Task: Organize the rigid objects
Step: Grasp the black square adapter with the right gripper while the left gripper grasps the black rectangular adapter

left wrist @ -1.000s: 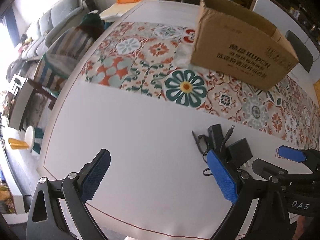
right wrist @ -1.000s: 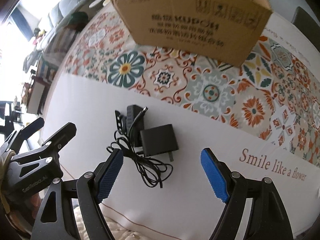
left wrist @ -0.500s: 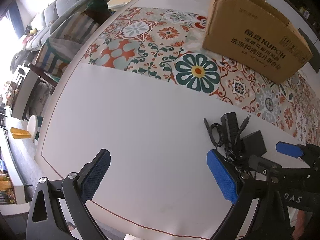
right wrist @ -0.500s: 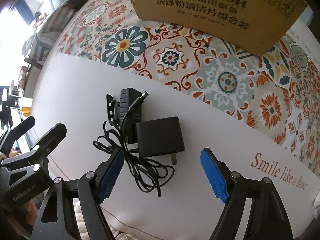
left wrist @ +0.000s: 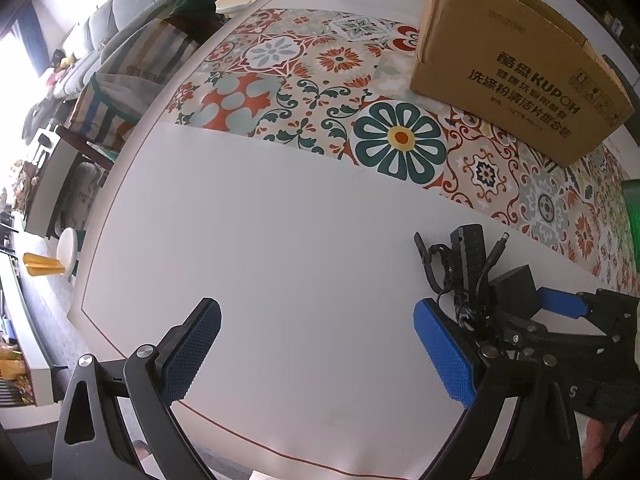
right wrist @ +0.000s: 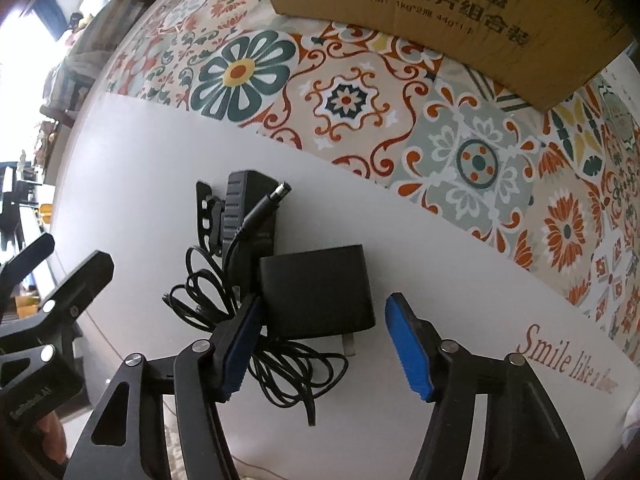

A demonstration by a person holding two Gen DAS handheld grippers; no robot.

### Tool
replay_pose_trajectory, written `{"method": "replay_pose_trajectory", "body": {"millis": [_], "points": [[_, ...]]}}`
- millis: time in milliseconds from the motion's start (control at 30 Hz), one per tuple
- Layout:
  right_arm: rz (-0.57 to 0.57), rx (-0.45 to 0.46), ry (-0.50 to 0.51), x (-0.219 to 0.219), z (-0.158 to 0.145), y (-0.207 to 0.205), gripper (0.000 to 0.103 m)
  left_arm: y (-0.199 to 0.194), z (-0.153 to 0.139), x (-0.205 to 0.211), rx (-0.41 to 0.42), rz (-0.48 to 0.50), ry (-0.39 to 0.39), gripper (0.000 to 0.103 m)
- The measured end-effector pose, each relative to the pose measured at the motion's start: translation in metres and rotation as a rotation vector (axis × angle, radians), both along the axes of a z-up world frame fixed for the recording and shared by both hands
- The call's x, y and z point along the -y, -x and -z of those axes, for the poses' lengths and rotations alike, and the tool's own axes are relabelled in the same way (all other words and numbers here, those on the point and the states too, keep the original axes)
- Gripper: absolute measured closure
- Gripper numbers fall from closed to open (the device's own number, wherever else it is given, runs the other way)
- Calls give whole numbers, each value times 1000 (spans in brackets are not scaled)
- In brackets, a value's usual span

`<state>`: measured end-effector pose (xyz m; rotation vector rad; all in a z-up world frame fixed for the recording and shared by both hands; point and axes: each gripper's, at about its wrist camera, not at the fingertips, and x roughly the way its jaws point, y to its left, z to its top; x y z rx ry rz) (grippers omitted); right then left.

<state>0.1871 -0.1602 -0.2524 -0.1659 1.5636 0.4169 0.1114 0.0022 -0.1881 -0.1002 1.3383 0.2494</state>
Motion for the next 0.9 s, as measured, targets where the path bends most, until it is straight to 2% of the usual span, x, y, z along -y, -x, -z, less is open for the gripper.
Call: {"method": "replay_pose_trajectory", "body": {"millis": [267, 433, 500, 700, 900], "points": [[5, -24, -3, 1, 8, 10, 42, -2, 5, 1, -14, 5, 2, 4], [-9, 7, 43, -8, 15, 12, 42, 1, 8, -3, -21, -2, 5, 4], [-8, 25, 50, -12, 15, 13, 45, 2, 10, -3, -23, 3, 3, 4], [29, 39, 35, -11, 12, 21, 47, 3, 13, 1, -21, 34, 18, 4], [94, 70, 23, 14, -7, 26, 47, 1, 7, 14, -2, 101, 36, 5]]}}
